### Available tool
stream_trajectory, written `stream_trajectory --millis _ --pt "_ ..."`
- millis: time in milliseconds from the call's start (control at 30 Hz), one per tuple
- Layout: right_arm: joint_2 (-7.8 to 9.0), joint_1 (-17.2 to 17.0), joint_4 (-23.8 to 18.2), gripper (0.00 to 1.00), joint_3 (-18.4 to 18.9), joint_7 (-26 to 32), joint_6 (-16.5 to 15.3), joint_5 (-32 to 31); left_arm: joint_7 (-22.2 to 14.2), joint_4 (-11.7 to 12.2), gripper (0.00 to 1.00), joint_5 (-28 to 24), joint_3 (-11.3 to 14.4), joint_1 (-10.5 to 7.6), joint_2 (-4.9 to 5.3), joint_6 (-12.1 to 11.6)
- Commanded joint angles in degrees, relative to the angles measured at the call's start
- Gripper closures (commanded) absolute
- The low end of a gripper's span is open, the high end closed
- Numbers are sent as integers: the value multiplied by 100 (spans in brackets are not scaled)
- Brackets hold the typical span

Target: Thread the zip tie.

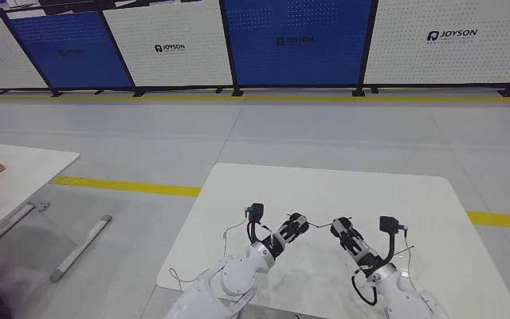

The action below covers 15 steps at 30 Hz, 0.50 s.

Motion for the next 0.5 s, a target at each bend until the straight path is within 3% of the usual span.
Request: stream_trajectory --millis 0,467 --pt "-8 15 10 100 -9 12 8 -5 0 0 100 0 0 0 0 0" --pt "-35 -83 -54 100 94 -1 -58 -31 0 0 100 0 0 0 0 0"
